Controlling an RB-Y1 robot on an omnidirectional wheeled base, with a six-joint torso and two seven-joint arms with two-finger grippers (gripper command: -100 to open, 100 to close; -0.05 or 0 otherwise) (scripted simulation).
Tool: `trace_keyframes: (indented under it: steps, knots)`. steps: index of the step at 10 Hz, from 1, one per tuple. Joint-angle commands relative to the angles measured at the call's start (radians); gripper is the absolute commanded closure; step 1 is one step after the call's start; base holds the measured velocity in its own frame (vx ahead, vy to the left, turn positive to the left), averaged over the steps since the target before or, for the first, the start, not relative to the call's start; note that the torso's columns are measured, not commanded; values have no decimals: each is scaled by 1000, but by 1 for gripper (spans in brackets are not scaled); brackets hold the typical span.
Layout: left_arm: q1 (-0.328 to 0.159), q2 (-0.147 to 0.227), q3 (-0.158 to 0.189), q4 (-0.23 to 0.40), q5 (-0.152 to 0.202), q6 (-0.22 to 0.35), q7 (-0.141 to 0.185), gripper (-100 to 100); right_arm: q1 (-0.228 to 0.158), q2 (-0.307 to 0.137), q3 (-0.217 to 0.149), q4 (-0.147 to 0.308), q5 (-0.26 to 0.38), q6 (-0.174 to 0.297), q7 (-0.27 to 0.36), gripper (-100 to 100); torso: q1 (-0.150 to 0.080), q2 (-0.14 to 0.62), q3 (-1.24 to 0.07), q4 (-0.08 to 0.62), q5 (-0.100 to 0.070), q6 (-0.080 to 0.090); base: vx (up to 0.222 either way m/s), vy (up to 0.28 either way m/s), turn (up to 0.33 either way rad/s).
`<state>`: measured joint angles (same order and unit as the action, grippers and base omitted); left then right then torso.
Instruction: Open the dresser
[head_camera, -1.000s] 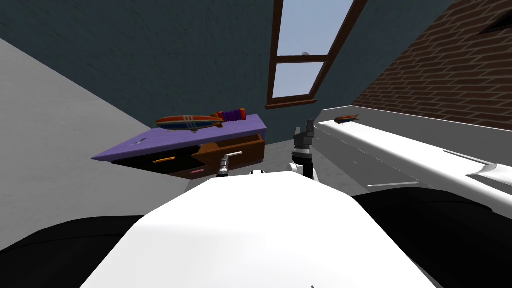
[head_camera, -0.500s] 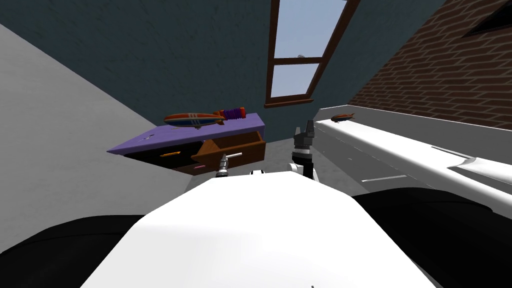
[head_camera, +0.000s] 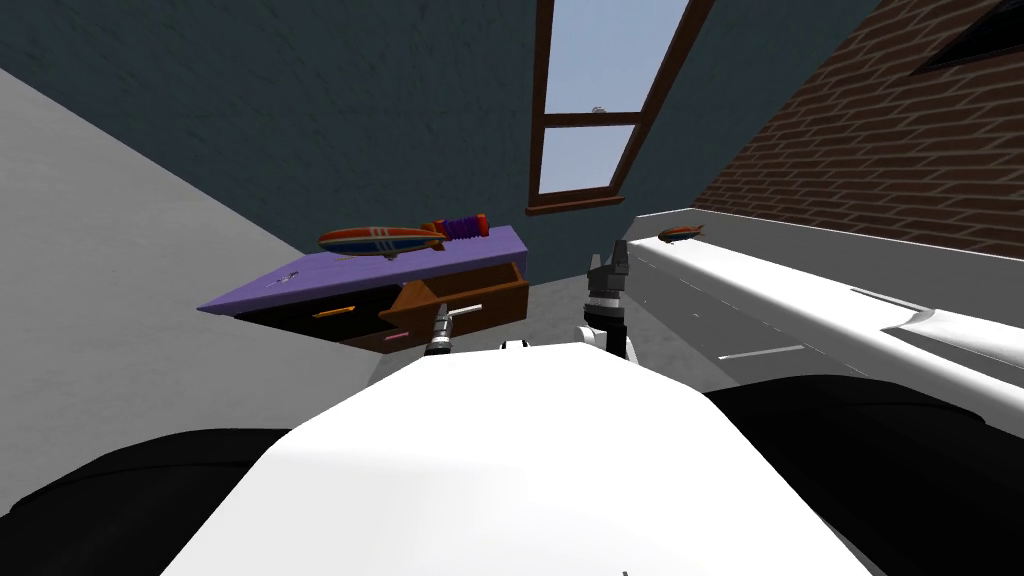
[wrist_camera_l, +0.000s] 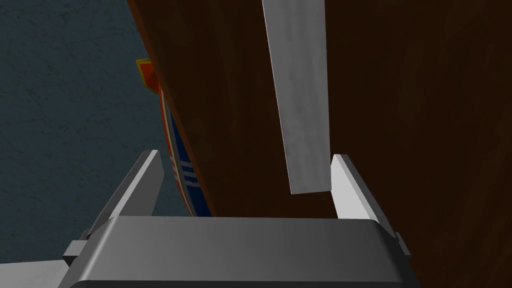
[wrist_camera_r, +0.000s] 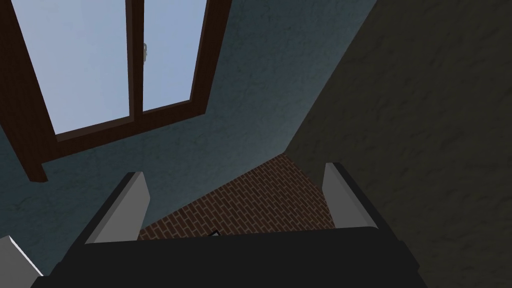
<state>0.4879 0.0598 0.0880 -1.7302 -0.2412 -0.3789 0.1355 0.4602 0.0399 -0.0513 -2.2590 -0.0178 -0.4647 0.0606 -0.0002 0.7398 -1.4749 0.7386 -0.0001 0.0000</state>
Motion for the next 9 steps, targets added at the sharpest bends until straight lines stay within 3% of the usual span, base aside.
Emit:
trace_keyframes:
  steps: [1,2,3,4,9]
  knots:
    - [18,16,1,-69,-1,53,25,-100,0,0,0,0,0,0,0,0,0,1,0,1,-1,-1,-14,-13,-36]
    - [27,21,0,-95,-1,73,33,-100,0,0,0,0,0,0,0,0,-2,3,1,3,-3,-1,-12,-12,-35]
    - [28,18,-2,-72,-1,66,28,-100,0,0,0,0,0,0,0,0,-4,5,2,5,-5,-1,0,0,0]
    - [30,18,-3,-73,-1,73,31,0,0,0,0,0,0,0,0,0,-3,4,2,4,-4,-1,0,0,0]
    - [33,18,-4,-66,-1,78,31,0,0,0,0,0,0,0,0,0,0,-1,-1,0,-1,0,0,0,0]
